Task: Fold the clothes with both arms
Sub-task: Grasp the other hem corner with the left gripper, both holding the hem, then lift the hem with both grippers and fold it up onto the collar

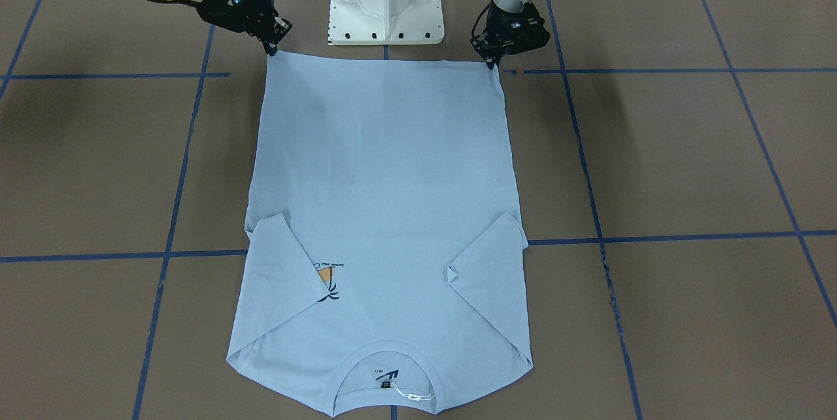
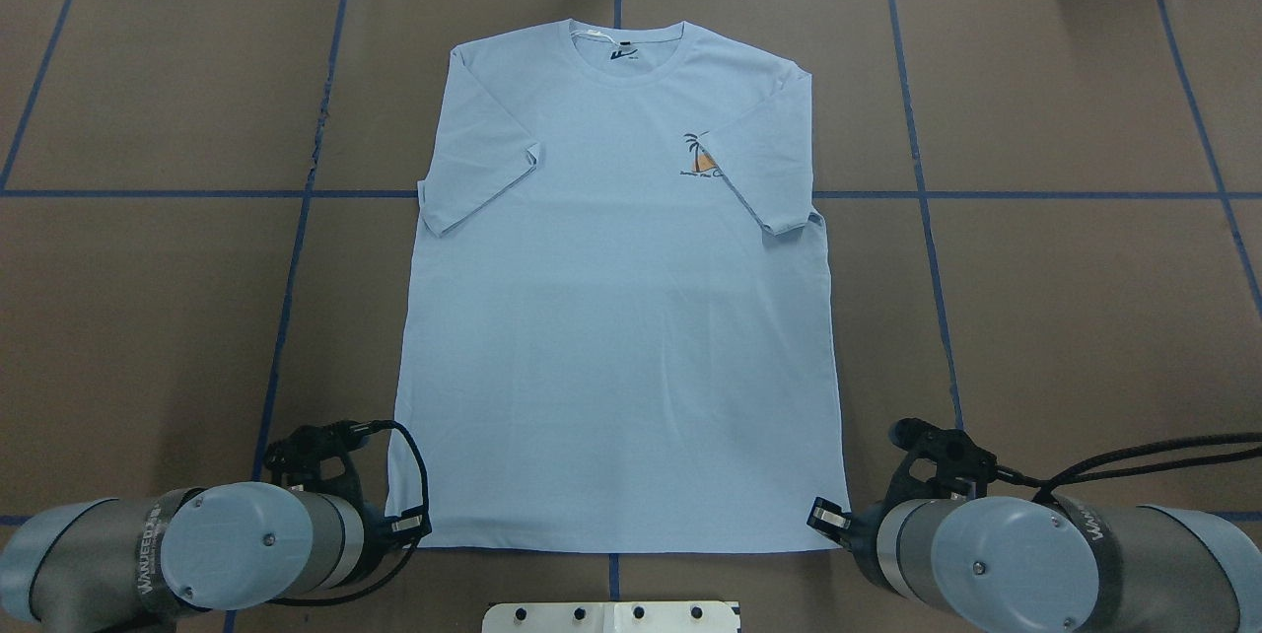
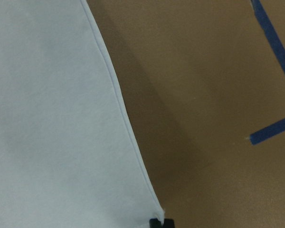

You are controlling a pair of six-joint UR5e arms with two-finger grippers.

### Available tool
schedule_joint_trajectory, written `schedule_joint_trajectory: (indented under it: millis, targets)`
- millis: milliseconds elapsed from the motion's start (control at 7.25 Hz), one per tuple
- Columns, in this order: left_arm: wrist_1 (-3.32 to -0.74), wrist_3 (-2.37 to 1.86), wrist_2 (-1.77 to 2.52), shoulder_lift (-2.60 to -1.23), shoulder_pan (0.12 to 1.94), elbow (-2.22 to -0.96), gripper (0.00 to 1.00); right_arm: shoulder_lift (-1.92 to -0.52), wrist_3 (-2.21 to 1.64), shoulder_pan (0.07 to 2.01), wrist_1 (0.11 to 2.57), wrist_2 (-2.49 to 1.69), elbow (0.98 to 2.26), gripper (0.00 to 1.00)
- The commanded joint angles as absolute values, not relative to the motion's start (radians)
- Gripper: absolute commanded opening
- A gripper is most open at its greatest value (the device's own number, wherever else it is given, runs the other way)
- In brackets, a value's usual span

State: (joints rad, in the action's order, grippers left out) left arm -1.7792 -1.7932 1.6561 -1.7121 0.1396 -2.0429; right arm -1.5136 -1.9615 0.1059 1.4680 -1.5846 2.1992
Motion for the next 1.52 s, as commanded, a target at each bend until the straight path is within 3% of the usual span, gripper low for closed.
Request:
schedule_joint_trajectory:
  millis: [0,276,552,828,1104,1380]
  targets:
    - [-1.779,-1.793,1.689,-1.713,0.140,-2.060,0.00,-1.513,-1.962,0.107,1.468,-1.585,2.200,0.00]
    - [-1.758,-1.793,1.690,-1.720,0.140,-2.115,0.00,-1.546,-1.960,0.107,1.468,-1.586,2.250,0.00]
    - [-1.637,-1.793,1.730,-1.721,0.140,-2.279,0.00,-1.664,-1.960,0.084,1.468,-1.633,2.383,0.00]
    - [-1.608,-1.792,1.727,-1.723,0.173,-2.350,0.00,-1.680,-1.959,0.141,1.465,-1.644,2.428,0.00]
    - [-1.611,-1.743,1.717,-1.753,0.305,-2.315,0.00,-1.614,-1.894,0.280,1.466,-1.652,2.425,0.00]
    - [-1.611,-1.604,1.684,-1.941,0.470,-2.125,0.00,-1.422,-1.670,0.470,1.474,-1.692,2.229,0.00]
